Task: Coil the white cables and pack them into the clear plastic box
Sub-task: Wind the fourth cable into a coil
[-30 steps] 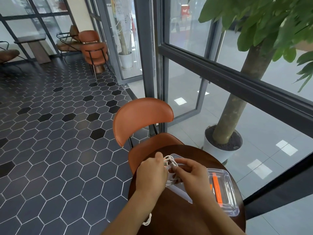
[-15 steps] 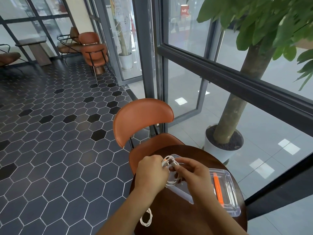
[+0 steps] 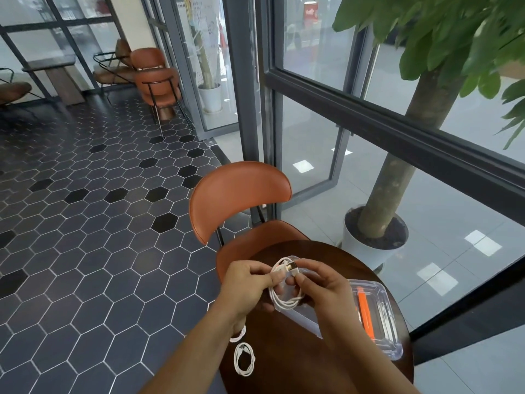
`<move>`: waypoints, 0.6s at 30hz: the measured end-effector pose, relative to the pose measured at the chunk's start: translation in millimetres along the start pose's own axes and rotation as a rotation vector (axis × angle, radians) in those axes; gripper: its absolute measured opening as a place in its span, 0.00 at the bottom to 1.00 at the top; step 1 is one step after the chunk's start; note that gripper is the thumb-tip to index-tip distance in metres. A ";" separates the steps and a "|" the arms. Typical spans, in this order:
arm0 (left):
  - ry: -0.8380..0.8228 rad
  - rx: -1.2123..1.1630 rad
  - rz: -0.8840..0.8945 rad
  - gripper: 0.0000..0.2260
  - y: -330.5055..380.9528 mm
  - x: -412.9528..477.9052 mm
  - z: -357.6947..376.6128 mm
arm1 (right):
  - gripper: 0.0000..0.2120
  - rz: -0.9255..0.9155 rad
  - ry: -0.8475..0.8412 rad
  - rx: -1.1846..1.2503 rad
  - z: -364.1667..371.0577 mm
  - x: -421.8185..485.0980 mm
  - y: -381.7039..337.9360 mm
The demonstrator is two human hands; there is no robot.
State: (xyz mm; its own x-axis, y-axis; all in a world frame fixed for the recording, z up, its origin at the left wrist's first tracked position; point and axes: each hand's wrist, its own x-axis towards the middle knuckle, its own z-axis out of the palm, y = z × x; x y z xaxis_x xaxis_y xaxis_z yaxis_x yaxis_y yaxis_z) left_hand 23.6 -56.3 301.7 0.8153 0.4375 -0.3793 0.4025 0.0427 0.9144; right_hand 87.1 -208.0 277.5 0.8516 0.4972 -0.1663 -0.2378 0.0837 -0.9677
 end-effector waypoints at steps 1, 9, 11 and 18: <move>0.025 0.010 0.017 0.05 -2.1 0.2 0.8 | 0.11 0.021 0.007 0.045 1.3 0.3 0.9; 0.170 0.072 0.115 0.08 -8.7 1.3 6.5 | 0.10 -0.041 0.008 -0.003 6.0 1.6 -4.1; 0.179 0.107 0.145 0.08 -8.0 0.8 8.7 | 0.10 -0.108 0.040 -0.191 7.1 6.0 -5.0; 0.067 0.057 0.128 0.07 -5.9 0.6 4.2 | 0.08 -0.057 0.051 -0.364 -2.1 19.5 -1.5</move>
State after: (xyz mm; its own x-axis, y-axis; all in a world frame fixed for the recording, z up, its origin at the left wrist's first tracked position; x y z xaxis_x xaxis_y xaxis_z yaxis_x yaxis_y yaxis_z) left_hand 23.5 -60.1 295.5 0.8328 0.4950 -0.2478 0.3214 -0.0678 0.9445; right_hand 105.1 -200.2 275.3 0.8832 0.4559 -0.1103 -0.0155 -0.2067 -0.9783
